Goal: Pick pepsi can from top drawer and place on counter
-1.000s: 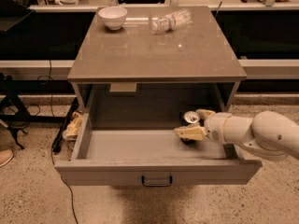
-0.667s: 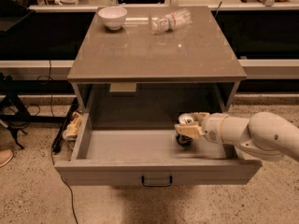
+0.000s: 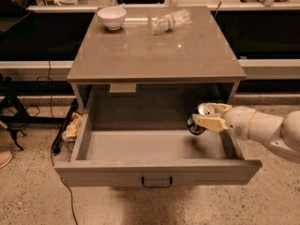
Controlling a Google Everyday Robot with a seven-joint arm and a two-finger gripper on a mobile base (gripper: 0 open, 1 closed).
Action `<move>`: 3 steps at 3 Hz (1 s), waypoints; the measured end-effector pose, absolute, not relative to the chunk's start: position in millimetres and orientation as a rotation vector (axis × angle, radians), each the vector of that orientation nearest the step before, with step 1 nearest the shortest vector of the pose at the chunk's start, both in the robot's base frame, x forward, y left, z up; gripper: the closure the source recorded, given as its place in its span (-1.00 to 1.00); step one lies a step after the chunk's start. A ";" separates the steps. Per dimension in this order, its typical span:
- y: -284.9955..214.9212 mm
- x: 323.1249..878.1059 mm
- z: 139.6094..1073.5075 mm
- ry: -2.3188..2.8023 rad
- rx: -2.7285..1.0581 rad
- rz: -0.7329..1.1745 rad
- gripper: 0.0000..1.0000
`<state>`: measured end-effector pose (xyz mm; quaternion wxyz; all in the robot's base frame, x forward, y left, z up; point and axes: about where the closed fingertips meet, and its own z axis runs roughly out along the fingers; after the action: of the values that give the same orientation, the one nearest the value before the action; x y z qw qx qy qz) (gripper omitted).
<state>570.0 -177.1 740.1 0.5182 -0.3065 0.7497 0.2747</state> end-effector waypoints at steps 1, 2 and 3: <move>-217.6 566.4 803.4 1.700 -0.799 0.626 1.00; -214.0 561.5 823.3 1.656 -0.847 0.662 1.00; -214.0 561.5 823.7 1.656 -0.847 0.662 1.00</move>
Offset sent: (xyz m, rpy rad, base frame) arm -0.0028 -0.0338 0.0511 -0.0085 -0.0839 0.0279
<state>561.5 -214.0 823.7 0.5511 -0.3582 0.6998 0.2798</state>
